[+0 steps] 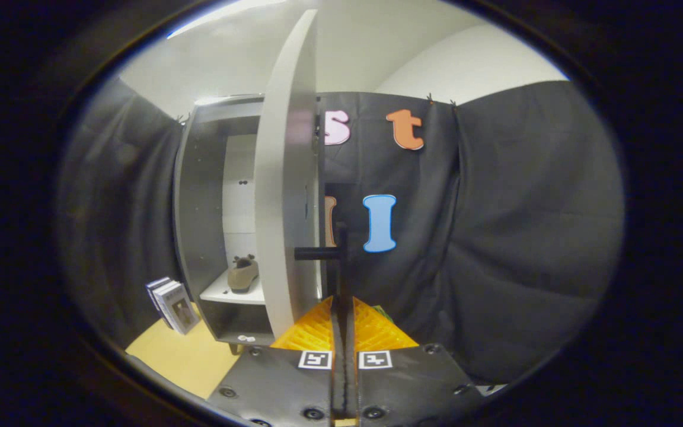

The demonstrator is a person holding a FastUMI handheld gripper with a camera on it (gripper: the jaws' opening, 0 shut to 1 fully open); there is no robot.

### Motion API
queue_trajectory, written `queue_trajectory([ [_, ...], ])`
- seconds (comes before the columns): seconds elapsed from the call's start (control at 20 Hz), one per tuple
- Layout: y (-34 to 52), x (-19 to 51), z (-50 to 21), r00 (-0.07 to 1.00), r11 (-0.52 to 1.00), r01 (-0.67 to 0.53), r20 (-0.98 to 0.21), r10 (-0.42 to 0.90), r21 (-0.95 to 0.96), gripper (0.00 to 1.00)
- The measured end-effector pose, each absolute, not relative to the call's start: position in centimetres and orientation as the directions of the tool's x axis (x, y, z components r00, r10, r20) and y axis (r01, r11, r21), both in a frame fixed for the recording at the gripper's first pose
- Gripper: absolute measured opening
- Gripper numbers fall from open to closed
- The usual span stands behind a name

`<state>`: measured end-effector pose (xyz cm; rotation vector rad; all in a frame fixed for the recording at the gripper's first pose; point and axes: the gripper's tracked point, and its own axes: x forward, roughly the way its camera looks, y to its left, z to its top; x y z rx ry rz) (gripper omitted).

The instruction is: Open the shoe cabinet door, grab the shoes and put them into the shoe cabinet, then close the shoe cabinet door.

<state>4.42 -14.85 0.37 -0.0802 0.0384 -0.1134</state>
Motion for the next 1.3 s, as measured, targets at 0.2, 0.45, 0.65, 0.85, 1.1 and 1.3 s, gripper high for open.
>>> queue_trajectory([
  [0.2, -15.9, 4.2, 0.4, 0.996, 0.992, 0.077, -0.042, -0.082, -0.098, 0.02],
  [0.45, -19.8, 2.2, 0.8, 0.983, 0.972, 0.178, -0.019, -0.183, -0.153, 0.02],
  [0.65, -19.3, 0.5, 0.7, 0.985, 0.975, 0.17, -0.012, -0.173, -0.145, 0.02],
  [0.85, -16.7, -1.2, 0.5, 0.993, 0.981, 0.118, -0.002, -0.12, -0.152, 0.02],
  [1.1, -12.0, -0.9, -4.2, 0.997, 0.989, 0.025, -0.074, -0.037, -0.149, 0.03],
  [1.3, -8.8, 0.2, -9.3, 0.985, 0.99, -0.033, -0.173, 0.008, -0.141, 0.02],
])
